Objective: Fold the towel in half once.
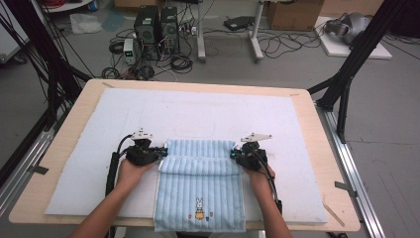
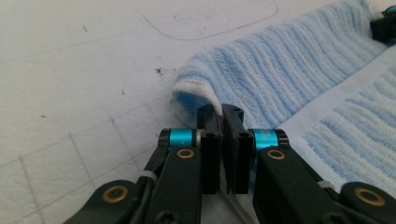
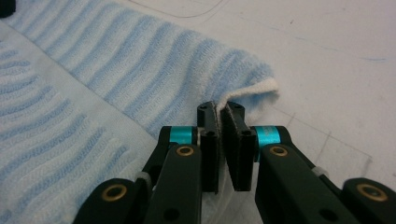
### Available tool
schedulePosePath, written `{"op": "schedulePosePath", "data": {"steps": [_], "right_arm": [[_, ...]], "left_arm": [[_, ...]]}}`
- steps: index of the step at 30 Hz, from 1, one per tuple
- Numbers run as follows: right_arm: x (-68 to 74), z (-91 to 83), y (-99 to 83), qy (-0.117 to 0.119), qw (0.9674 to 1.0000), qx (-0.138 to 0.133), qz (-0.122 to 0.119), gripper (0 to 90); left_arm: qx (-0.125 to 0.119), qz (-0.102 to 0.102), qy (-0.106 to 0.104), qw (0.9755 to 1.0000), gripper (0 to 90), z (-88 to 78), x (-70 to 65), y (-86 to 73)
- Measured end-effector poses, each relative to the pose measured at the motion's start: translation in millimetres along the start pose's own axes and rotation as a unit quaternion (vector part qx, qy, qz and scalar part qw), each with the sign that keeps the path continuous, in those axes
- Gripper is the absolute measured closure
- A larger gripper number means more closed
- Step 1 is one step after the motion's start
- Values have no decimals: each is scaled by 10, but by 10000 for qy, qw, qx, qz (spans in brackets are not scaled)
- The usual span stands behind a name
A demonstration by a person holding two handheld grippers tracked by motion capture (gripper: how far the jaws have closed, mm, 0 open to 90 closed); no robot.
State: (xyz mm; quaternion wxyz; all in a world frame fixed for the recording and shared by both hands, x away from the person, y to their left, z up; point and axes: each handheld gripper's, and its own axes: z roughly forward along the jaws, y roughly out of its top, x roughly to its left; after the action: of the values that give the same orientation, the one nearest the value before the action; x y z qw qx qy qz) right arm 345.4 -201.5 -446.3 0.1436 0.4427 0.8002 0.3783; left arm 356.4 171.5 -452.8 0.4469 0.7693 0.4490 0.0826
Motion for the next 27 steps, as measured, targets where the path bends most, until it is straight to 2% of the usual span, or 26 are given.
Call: {"op": "schedulePosePath", "data": {"steps": [1,2,4,5,7,10,13,15,18,22,23,27], "right_arm": [[-11,-1,-1,43,10000,-12,64,857],[-20,-1,0,5,10000,-42,82,858],[-38,4,14,-138,9998,-148,58,859],[-53,14,26,-199,9996,-201,72,859],[-96,45,57,-248,9993,-252,140,858],[-160,98,115,-341,9987,-314,233,858],[-232,145,188,-394,9979,-426,289,857],[-270,173,240,-439,9974,-447,343,857],[-314,219,316,-524,9969,-491,319,856],[-368,257,424,-567,9965,-517,324,855],[-375,264,451,-598,9962,-560,294,854],[-404,306,520,-671,9958,-551,301,852]], "left_arm": [[32,-32,-2,10000,863,15,15,29],[54,22,37,10000,863,31,24,59],[-99,9,65,9999,863,83,49,87],[-9,9,37,10000,863,114,82,117],[-97,-27,68,9999,863,147,116,198],[-222,51,65,9997,862,195,163,320],[-389,-34,51,9992,860,257,232,393],[-408,-22,70,9991,859,307,269,433],[-512,21,97,9986,859,348,315,494],[-510,55,94,9986,857,379,375,579],[-577,76,98,9983,857,381,383,594],[-566,164,58,9982,850,398,404,608]]}}
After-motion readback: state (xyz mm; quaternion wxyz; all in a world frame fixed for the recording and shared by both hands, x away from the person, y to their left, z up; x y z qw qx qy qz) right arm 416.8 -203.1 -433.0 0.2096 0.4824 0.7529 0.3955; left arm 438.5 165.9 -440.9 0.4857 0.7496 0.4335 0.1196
